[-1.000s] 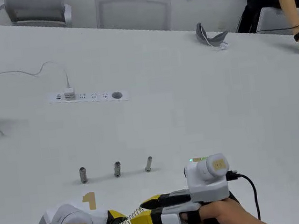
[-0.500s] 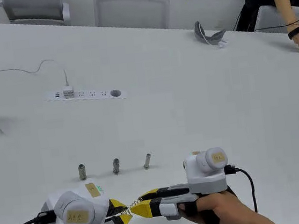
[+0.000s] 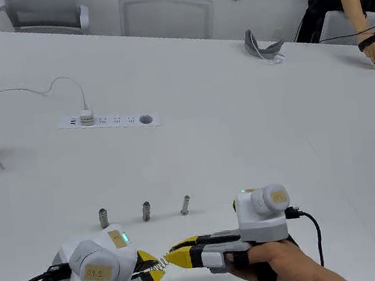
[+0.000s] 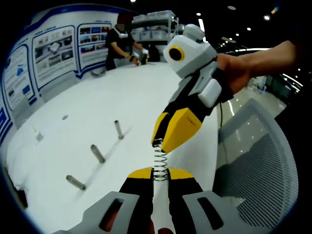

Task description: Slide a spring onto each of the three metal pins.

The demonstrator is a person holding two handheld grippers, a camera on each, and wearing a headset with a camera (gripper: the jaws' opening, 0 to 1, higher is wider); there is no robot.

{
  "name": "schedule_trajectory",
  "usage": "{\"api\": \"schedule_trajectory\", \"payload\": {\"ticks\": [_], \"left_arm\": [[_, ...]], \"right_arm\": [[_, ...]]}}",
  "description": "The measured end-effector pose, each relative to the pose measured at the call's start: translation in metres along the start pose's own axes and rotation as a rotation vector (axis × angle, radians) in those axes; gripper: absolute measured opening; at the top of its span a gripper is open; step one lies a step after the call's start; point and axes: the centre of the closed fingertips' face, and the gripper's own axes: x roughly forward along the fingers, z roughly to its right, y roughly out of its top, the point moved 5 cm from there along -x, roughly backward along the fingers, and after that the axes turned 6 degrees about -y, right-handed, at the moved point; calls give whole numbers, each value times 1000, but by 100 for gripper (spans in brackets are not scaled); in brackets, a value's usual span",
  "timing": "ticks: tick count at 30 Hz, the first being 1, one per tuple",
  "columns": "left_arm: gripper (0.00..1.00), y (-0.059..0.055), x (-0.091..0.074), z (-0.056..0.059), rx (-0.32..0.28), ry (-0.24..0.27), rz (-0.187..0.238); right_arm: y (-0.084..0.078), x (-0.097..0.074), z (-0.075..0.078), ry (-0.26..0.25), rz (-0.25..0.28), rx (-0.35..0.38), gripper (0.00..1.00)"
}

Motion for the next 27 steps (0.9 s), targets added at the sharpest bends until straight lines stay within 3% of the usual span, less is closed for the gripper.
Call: {"api": "schedule_trajectory", "payload": {"ticks": [7, 12, 19, 27], "left_arm": [[10, 3, 2, 0, 9, -7, 1], [10, 7, 3, -1, 17, -16, 8], [9, 14, 4, -1, 20, -44, 32], [9, 19, 1, 0, 52, -63, 55]], "right_arm": [[3, 0, -2, 4, -1, -14, 12], [9, -2, -4, -1, -27, -68, 12], [19, -4, -9, 8, -75, -172, 12], [25, -8, -16, 10, -178, -365, 12]]}}
